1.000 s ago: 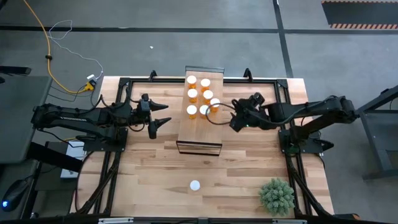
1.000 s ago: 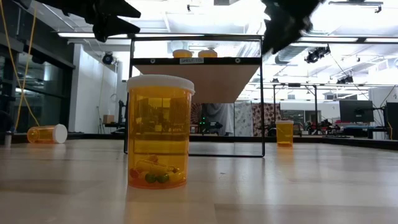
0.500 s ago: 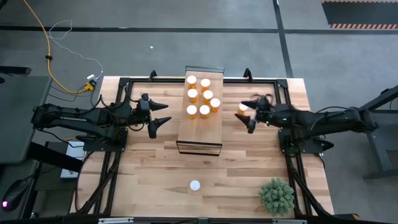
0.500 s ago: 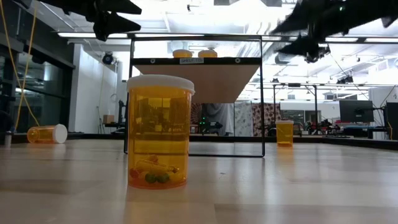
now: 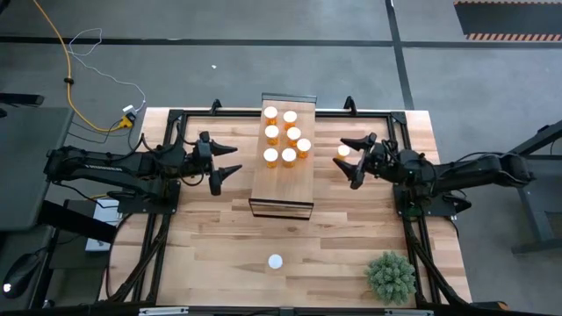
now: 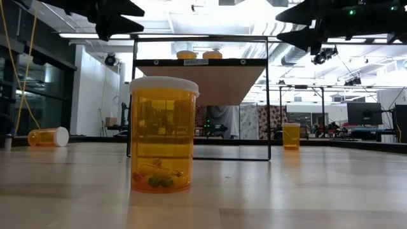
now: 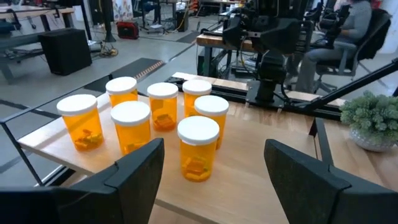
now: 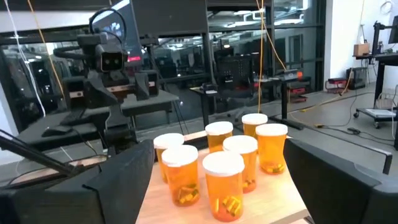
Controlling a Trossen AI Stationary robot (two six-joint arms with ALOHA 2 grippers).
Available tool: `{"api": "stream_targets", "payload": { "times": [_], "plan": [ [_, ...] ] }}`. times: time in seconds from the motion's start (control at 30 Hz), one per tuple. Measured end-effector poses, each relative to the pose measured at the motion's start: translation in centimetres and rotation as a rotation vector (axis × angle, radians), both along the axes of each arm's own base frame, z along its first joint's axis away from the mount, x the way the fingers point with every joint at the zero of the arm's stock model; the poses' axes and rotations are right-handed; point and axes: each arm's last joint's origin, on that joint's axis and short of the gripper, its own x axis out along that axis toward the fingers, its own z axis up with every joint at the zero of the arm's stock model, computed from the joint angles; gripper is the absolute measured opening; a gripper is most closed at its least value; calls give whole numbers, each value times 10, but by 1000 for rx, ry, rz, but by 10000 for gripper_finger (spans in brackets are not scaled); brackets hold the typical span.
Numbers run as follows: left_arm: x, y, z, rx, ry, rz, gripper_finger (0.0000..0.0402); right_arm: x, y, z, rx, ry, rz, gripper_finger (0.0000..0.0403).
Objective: Pick and place medicine bottles onto shelf by color
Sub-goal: Put the orange pill bottle on the shelf
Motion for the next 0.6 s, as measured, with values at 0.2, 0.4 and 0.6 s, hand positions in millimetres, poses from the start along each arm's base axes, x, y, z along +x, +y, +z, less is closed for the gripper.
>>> {"api": "stream_targets", "payload": {
  "times": [0.2,0.4,0.6],
  "plan": [
    [-3,3,-5,-62,17,132,268,1,0,-1,0,7,0,349],
    [-14,13,-31,-181,183,436,268,1,0,-1,0,9,0,349],
    [-20,31,-55,-383,397,570,268,1,0,-1,0,7,0,349]
  ]
}}
